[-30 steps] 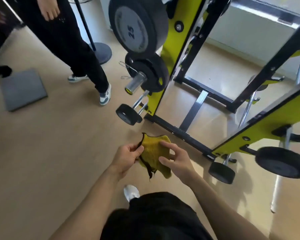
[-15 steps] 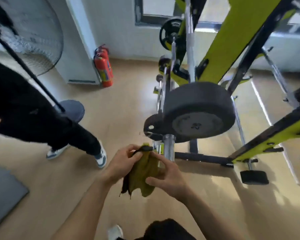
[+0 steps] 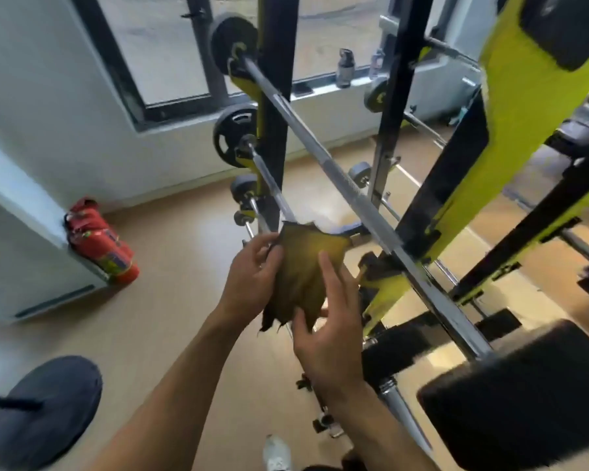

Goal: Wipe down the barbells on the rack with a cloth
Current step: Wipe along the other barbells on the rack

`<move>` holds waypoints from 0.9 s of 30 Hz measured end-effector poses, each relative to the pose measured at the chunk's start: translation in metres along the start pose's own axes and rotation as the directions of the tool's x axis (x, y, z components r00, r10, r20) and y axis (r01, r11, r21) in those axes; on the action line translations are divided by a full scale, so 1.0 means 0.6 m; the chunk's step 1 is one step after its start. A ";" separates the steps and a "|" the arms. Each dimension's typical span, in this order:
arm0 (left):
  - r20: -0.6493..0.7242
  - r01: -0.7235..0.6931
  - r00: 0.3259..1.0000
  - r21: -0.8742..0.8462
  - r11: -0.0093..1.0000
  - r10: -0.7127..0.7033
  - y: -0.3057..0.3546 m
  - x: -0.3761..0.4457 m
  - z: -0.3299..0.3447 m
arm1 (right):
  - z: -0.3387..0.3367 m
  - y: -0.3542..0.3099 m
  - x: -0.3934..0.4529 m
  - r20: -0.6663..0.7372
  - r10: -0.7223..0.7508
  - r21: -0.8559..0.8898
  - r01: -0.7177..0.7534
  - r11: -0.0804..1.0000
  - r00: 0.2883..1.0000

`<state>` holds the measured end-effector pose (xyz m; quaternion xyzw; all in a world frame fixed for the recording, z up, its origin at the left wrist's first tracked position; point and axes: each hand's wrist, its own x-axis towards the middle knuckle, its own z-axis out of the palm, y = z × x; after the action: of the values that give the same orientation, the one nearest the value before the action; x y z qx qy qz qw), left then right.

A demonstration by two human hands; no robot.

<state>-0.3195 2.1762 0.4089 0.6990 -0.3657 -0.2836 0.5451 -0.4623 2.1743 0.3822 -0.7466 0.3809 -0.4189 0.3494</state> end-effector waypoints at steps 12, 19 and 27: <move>0.194 -0.537 0.840 0.158 0.829 0.507 0.085 0.392 0.046 | 0.046 -0.032 0.328 -0.347 0.317 -0.627 -0.470 0.622 0.883; 0.164 -0.687 0.720 0.307 0.658 0.675 0.017 0.689 -0.044 | 0.116 -0.046 0.458 -0.264 0.674 -0.819 -0.529 0.220 0.690; 0.248 -0.677 0.733 0.352 0.646 0.634 -0.033 0.922 -0.083 | 0.156 -0.030 0.569 -0.221 0.708 -0.859 -0.478 0.185 0.670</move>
<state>0.0404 1.7526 0.4029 0.6035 -0.6728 -0.0165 0.4275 -0.2515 1.9074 0.4826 -0.6442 0.7530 0.0950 0.0949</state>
